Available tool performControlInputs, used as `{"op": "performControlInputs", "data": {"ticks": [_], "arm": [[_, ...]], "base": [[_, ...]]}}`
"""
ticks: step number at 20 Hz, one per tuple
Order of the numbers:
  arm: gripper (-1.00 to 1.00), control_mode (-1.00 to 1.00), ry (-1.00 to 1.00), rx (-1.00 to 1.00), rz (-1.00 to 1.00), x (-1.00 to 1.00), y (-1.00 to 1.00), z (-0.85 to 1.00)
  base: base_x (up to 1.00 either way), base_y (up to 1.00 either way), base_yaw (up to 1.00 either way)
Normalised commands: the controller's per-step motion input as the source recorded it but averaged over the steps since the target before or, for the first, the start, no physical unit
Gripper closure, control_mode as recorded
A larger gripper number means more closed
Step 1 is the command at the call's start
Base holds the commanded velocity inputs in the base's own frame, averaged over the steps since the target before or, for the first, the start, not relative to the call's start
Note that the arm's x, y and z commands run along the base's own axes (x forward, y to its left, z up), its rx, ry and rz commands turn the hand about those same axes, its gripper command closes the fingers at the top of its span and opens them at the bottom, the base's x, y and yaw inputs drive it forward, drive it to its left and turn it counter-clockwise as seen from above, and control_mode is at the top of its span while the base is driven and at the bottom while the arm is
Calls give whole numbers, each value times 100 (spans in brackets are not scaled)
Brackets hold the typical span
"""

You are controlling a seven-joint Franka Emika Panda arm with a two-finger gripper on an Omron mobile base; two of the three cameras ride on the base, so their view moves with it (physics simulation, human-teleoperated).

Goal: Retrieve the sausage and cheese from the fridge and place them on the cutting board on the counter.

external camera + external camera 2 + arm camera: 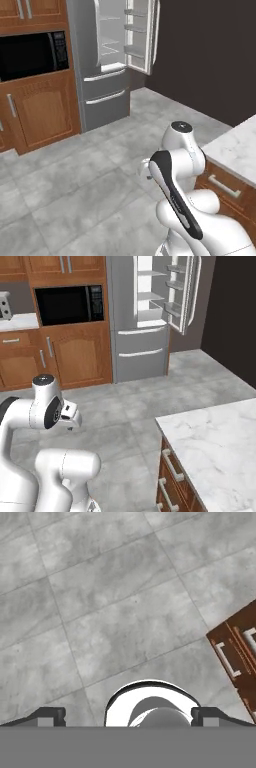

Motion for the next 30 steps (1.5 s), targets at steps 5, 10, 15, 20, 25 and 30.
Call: {"op": "performControlInputs", "data": {"ticks": [5,10,15,20,25,30], "arm": [[-100,100,0,0,0,0,0,0],[-100,100,0,0,0,0,0,0],[-100,100,0,0,0,0,0,0],[-100,100,0,0,0,0,0,0],[-100,100,0,0,0,0,0,0],[-100,100,0,0,0,0,0,0]], "base": [[94,9,0],[94,7,0],[94,0,0],[94,-13,0],[94,-24,3],[94,-25,5]]}}
